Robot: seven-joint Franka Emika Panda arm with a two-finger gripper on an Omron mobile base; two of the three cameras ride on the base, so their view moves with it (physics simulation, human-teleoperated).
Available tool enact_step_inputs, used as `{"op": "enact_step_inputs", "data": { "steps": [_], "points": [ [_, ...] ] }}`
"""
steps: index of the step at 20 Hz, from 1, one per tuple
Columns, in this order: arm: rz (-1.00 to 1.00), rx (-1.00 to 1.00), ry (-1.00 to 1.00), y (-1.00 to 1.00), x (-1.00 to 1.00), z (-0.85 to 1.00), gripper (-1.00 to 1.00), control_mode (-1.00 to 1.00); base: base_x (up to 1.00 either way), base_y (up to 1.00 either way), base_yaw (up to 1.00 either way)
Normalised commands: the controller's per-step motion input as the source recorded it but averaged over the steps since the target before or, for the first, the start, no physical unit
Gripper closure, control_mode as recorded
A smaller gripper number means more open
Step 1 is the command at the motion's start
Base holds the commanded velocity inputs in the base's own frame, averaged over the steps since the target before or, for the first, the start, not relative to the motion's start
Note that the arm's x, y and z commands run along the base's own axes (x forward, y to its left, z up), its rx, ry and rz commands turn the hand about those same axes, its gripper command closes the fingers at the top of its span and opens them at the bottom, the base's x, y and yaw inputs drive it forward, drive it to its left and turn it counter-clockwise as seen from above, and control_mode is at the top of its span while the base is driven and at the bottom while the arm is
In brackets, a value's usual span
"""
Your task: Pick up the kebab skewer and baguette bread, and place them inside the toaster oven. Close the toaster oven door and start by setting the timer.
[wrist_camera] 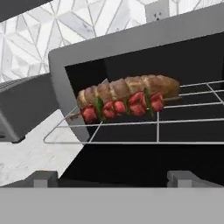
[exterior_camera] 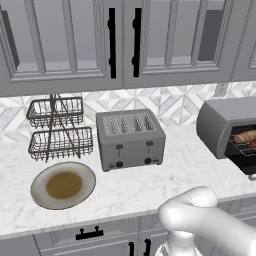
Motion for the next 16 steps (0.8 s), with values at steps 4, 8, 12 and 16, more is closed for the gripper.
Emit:
{"op": "enact_step_inputs", "data": {
  "steps": [4,8,12,16],
  "points": [
    [0.15,-0.54,-0.21,0.50,0.00,-0.11,-1.00,-1.00,0.00,0.00,0.00],
    [-0.09,-0.20,-0.13,0.00,0.00,-0.01,-1.00,-1.00,0.00,0.00,0.00],
    [-0.19,0.04,-0.02,-0.02,0.03,0.02,-1.00,-1.00,0.00,0.00,0.00],
    [-0.14,0.12,0.00,0.00,0.13,0.02,-1.00,-1.00,0.00,0.00,0.00]
  ]
}}
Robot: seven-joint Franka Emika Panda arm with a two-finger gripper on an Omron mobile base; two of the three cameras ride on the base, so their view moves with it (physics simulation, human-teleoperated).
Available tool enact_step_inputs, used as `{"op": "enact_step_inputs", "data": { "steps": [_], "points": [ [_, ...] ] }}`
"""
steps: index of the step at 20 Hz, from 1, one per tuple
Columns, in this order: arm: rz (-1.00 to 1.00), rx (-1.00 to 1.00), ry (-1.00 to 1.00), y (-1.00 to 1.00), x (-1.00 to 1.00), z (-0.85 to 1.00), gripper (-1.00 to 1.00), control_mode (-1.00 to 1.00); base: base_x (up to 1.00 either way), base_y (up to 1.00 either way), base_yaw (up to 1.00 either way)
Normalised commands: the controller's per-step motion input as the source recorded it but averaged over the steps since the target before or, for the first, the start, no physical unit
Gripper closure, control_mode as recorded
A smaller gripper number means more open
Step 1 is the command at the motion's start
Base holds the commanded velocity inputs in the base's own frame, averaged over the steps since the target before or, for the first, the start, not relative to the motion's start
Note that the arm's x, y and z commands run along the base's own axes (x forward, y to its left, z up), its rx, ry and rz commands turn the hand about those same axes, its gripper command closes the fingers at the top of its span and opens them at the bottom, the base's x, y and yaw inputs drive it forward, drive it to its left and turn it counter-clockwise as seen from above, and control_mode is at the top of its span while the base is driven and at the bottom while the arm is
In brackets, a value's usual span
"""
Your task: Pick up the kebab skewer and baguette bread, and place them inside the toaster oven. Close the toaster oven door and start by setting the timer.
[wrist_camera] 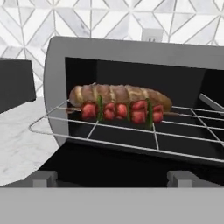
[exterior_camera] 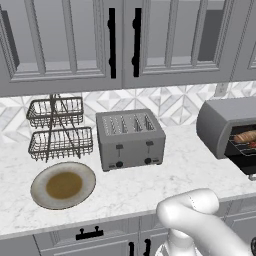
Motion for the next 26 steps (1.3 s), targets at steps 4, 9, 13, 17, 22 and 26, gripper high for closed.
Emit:
{"op": "enact_step_inputs", "data": {
  "steps": [4,9,13,17,22,26],
  "points": [
    [-0.01,0.11,-0.03,-0.17,0.33,0.01,-1.00,-1.00,0.00,0.00,0.00],
    [0.00,0.02,-0.07,-0.01,0.21,0.00,-1.00,-1.00,0.00,0.00,0.00],
    [0.00,0.04,0.00,-0.08,0.01,0.00,-1.00,-1.00,0.00,0.00,0.00],
    [-0.04,0.11,0.00,-0.11,0.00,0.00,-1.00,-1.00,0.00,0.00,0.00],
    [-0.04,0.09,0.00,0.00,0.08,0.00,-1.00,-1.00,0.00,0.00,0.00],
    [0.00,0.01,0.00,0.00,0.20,0.00,-1.00,-1.00,0.00,0.00,0.00]
  ]
}}
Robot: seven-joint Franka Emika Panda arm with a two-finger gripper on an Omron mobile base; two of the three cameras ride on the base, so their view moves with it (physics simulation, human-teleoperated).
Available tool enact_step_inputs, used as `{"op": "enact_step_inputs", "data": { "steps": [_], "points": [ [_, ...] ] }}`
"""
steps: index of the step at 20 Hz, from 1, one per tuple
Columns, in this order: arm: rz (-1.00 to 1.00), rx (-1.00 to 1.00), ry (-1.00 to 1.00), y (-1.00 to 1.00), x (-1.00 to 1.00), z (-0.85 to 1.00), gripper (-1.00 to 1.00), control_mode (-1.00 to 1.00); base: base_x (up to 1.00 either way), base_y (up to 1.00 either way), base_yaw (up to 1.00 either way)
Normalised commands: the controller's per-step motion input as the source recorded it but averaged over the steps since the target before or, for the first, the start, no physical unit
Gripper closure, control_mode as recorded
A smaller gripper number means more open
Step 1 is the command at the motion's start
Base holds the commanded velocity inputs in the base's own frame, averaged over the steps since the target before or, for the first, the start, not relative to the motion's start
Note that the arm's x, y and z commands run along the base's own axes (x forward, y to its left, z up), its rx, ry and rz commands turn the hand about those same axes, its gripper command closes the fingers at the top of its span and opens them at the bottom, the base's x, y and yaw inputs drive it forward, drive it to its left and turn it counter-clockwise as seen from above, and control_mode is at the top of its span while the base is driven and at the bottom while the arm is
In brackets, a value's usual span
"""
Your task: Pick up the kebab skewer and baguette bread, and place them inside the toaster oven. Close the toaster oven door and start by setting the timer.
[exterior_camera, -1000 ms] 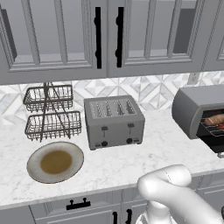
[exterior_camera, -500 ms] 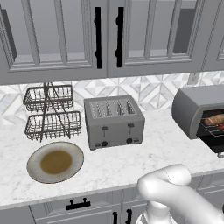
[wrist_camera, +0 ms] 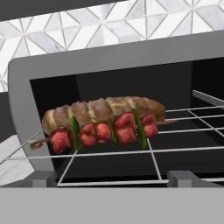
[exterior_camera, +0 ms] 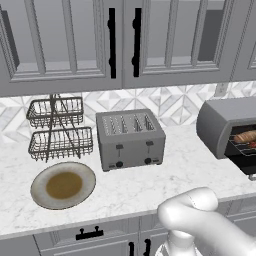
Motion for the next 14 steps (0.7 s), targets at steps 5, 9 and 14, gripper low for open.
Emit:
{"op": "enact_step_inputs", "data": {
  "steps": [5,9,14],
  "points": [
    [0.00,0.00,0.00,0.00,0.14,-0.04,-1.00,-1.00,0.00,0.00,0.00],
    [0.00,0.00,0.00,0.00,0.00,-0.13,-1.00,-1.00,0.00,0.00,0.00],
    [0.00,0.00,0.00,0.00,0.00,-0.07,-1.00,-1.00,0.00,0.00,0.00]
  ]
}}
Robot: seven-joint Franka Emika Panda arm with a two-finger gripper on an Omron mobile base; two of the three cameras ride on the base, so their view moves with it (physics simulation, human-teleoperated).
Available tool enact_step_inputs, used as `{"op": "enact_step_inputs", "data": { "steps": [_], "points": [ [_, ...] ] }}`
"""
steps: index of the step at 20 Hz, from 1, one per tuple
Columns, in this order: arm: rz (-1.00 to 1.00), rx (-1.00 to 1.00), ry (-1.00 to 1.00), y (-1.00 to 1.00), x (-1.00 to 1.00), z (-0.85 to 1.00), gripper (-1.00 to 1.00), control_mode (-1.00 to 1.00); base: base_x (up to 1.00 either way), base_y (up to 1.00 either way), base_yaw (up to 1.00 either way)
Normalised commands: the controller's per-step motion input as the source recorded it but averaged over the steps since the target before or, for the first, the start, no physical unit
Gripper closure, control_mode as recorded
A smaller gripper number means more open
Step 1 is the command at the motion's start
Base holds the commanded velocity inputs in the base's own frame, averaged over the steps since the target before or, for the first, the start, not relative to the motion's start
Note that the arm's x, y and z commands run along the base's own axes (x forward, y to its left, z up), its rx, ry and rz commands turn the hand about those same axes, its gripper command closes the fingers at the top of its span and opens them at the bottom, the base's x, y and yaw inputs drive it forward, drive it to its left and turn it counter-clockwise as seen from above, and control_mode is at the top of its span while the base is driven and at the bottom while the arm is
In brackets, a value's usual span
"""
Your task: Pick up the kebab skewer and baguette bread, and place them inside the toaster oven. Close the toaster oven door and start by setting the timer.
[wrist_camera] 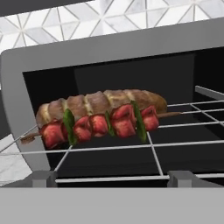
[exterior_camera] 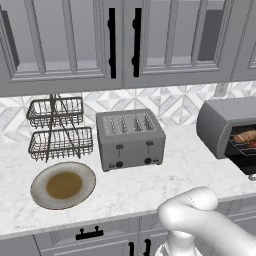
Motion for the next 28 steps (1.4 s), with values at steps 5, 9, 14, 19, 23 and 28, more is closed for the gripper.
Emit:
{"op": "enact_step_inputs", "data": {
  "steps": [5,9,14,19,23,28],
  "points": [
    [0.00,0.00,0.00,0.00,0.06,0.00,-1.00,-1.00,0.00,0.00,0.00],
    [0.00,0.00,0.00,0.00,0.13,-0.03,-1.00,-1.00,0.00,0.00,0.00],
    [0.00,0.00,0.00,0.00,0.22,-0.03,-1.00,-1.00,0.00,0.00,0.00],
    [0.00,0.00,0.00,0.00,0.33,0.00,-1.00,-1.00,0.00,0.00,0.00],
    [0.00,0.00,0.00,0.00,0.29,0.00,-1.00,-1.00,0.00,0.00,0.00],
    [0.00,0.00,0.00,0.00,0.31,0.00,-1.00,-1.00,0.00,0.00,0.00]
  ]
}}
